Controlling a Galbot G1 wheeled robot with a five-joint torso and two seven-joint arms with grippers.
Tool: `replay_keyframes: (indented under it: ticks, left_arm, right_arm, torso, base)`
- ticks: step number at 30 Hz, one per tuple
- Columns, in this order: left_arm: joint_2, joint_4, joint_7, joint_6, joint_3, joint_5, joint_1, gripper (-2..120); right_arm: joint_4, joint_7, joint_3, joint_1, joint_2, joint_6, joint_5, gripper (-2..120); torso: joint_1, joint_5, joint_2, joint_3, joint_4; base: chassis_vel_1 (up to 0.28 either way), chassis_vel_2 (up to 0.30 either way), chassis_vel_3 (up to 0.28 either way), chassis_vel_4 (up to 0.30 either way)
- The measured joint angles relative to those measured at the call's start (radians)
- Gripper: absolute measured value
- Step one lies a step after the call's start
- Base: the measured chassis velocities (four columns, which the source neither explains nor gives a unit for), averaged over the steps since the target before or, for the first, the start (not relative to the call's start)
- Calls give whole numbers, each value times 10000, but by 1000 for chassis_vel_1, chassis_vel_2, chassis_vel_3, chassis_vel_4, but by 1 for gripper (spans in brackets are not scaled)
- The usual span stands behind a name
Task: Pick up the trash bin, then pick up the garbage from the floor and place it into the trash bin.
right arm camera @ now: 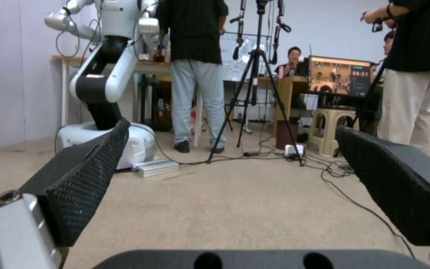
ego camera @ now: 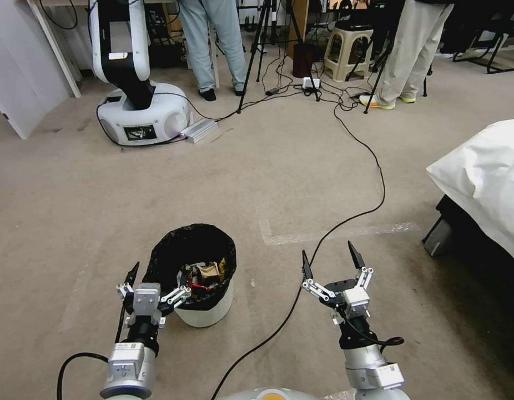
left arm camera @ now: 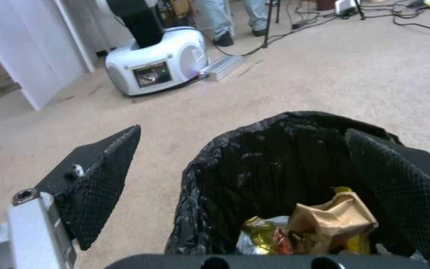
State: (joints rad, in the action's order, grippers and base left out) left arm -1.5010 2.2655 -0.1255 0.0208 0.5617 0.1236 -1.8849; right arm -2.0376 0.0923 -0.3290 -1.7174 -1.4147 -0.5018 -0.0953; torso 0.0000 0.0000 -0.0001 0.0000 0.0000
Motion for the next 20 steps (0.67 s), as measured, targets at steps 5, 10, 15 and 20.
replay_keyframes:
  ticks: [5, 10, 15, 20]
  left_arm:
    - [-4, -30, -68, -5, -7, -15, 25, 100]
    - [-4, -34, -83, 24, -7, -36, 38, 100]
    - [-4, -36, -90, 47, -7, -47, 46, 100]
    - [-3, -41, -95, 70, -4, -65, 52, 100]
  right_arm:
    - [0, 13, -4, 8, -1, 26, -7, 100]
    - [0, 13, -5, 11, -1, 29, -8, 100]
    - [-1, 13, -5, 12, 1, 32, -8, 100]
    - [0, 13, -5, 12, 4, 34, -8, 100]
  torso:
    - [0, 0, 0, 0, 0]
    - [0, 0, 0, 0, 0]
    - [-1, 0, 0, 0, 0]
    - [0, 1, 0, 0, 0]
  base:
    - [0, 0, 0, 0]
    - [0, 0, 0, 0]
    - [0, 0, 0, 0]
    - [0, 0, 0, 0]
